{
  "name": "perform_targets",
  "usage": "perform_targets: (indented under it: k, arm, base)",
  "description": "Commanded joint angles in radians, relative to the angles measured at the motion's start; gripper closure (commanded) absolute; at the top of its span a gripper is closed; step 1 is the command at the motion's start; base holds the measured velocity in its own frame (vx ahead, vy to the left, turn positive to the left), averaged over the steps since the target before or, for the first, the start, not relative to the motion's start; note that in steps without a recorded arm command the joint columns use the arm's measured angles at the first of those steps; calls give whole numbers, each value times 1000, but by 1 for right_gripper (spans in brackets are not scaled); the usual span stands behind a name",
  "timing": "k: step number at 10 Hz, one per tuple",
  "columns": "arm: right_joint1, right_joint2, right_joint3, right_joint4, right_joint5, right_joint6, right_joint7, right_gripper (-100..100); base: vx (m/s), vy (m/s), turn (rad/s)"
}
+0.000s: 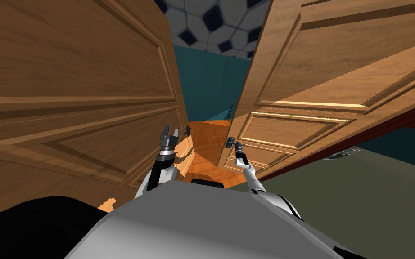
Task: Push the door open
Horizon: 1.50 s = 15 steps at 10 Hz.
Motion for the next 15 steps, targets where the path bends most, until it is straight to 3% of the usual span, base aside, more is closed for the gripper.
perform_targets:
  k: [1, 3, 4, 15]
  arm:
    - [-22, 17, -29, 15, 4, 3, 23, 100]
    - [-36, 35, -50, 31, 8, 7, 39, 100]
    - [-26, 29, -47, 29, 7, 7, 36, 100]
    - [-88, 86, -202, 74, -46, -54, 217, 100]
  base:
    - [147, 60, -82]
    - [175, 64, -67]
    - [77, 14, -31]
    - [167, -5, -46]
